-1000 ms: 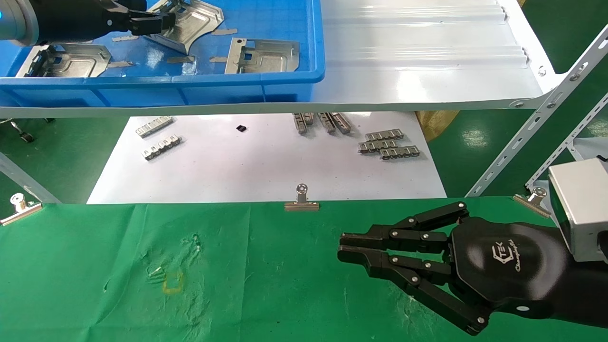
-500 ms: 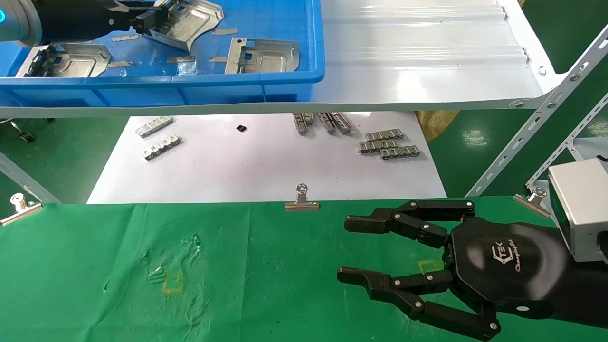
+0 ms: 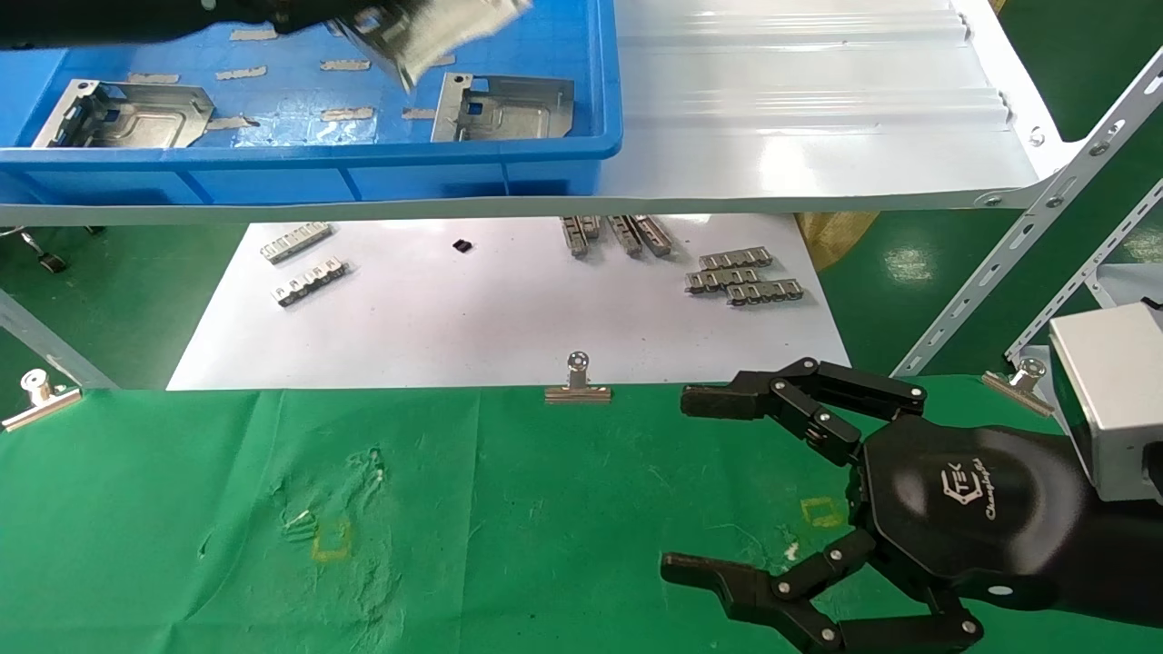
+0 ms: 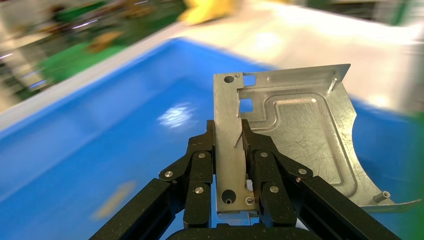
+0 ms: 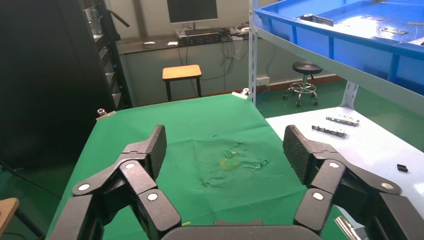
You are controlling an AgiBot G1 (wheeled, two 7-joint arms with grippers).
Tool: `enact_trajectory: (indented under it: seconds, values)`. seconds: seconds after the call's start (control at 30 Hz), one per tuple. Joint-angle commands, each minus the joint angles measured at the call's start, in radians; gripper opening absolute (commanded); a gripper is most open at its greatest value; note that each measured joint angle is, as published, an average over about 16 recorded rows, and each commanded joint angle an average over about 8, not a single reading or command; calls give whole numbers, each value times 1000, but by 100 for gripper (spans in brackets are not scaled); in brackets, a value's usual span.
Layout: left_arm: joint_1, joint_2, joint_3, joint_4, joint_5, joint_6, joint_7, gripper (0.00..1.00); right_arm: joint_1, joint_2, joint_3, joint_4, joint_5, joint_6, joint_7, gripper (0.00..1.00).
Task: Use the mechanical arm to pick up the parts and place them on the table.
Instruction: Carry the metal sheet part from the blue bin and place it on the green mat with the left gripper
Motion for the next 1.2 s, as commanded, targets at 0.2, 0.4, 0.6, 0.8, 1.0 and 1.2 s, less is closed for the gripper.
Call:
enact_trajectory:
  seconds: [0.2, 0.4, 0.6, 0.8, 1.0, 1.2]
  values:
    - [19, -52, -6, -65, -42, 250, 101, 0, 0, 0, 0, 0, 0, 0, 0, 100]
    - [115, -124, 44, -246, -126, 272, 170, 0, 0, 0, 0, 0, 0, 0, 0, 100]
    - [270, -253, 152, -496, -280, 266, 194, 0, 0, 0, 0, 0, 0, 0, 0, 100]
    - [357, -318, 306, -608, -236, 252, 322, 0, 0, 0, 0, 0, 0, 0, 0, 100]
    - [406, -308, 400, -533, -151, 185, 449, 0, 0, 0, 0, 0, 0, 0, 0, 100]
    - [458, -300, 409, -460, -130, 107, 496, 0, 0, 0, 0, 0, 0, 0, 0, 100]
